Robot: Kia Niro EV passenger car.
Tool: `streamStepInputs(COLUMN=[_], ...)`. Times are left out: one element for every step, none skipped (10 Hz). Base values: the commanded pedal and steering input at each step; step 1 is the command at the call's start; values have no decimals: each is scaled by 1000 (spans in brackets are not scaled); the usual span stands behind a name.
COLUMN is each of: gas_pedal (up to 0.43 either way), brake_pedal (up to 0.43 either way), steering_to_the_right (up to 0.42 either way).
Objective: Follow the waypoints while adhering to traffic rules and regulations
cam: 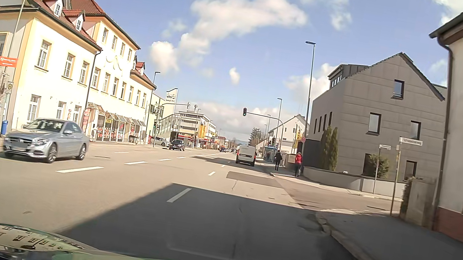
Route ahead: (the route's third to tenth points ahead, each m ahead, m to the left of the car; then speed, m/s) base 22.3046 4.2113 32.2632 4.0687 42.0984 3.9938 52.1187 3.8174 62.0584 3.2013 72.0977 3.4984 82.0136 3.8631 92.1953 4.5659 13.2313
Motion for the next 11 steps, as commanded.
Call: streamStepInputs(gas_pedal=[67, 67, 67, 67, 67, 67, 67, 79, 87, 118, 130], brake_pedal=[0, 0, 0, 0, 0, 0, 0, 0, 0, 0, 0], steering_to_the_right=[-20, -23, -24, -25, -25, -25, -25, -22, -19, -18, -16])
